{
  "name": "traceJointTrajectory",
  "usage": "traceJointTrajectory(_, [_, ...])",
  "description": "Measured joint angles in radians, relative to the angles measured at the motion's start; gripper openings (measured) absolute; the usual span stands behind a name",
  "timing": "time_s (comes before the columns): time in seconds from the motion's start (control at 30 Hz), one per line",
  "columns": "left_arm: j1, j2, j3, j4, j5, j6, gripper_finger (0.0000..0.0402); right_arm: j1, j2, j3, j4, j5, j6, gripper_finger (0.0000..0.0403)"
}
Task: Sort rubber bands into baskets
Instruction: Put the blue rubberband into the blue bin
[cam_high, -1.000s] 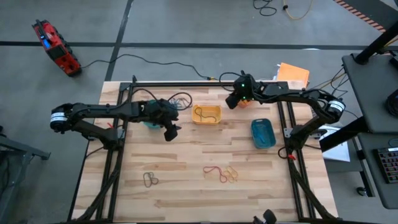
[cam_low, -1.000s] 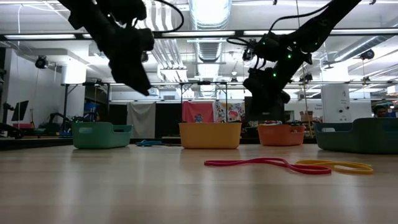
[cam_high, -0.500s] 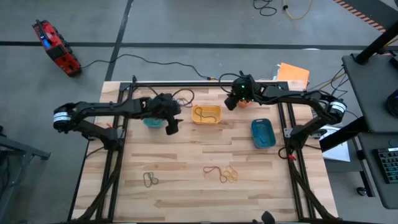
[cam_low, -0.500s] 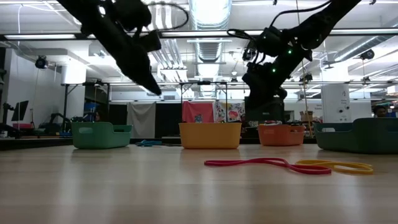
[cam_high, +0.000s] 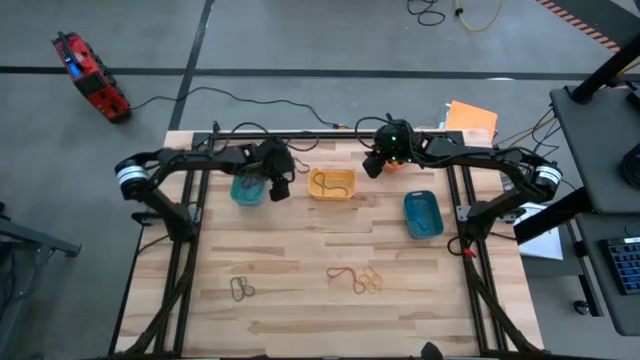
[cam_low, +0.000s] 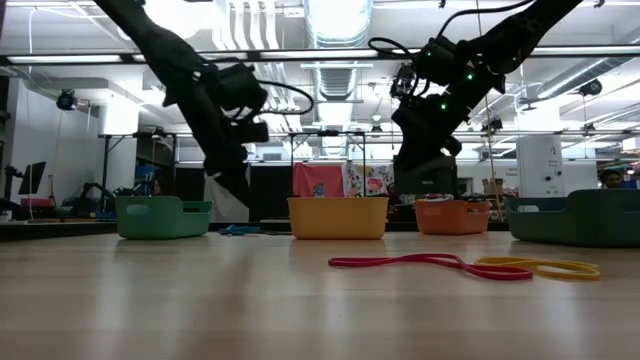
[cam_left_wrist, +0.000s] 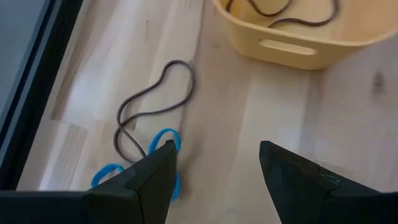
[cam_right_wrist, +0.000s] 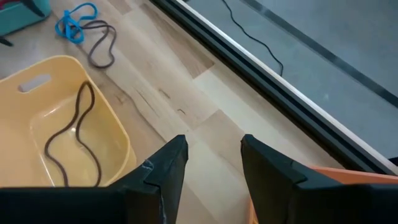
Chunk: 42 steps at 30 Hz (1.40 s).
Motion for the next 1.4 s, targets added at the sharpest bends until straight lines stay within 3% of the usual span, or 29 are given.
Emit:
traceJointTrajectory(0.4, [0.013,0.148,0.108,-0.059,-0.078,0.049,0.0210,0.000,0.000,0.000,-0.003,-0.001,-0.002,0.0150])
traceJointTrajectory(0.57, [0.028,0.166,0.108,-0.054,-0.134,0.048,0.0193,0.000,0.000,0.000,-0.003,-0.001,-0.006,0.0149])
traceJointTrajectory(0.93, [0.038,0.223,0.108,-0.006,-0.135,0.068,0.0151,0.000,0.001,-0.006,-0.014,-0.001,-0.006,0.0151])
traceJointTrajectory(1.07, [0.036,0.224,0.108,-0.008,-0.135,0.067,0.0114,0.000,0.001,-0.008,-0.028,-0.001,-0.006,0.0147])
traceJointTrajectory(1.27, [0.037,0.225,0.108,-0.008,-0.137,0.057,0.0011,0.000,0.002,-0.010,-0.029,-0.001,-0.006,0.0142])
traceJointTrajectory(1.4, [0.029,0.216,0.108,-0.018,-0.136,0.037,0.0007,0.000,0.002,-0.012,-0.030,-0.001,-0.005,0.0142])
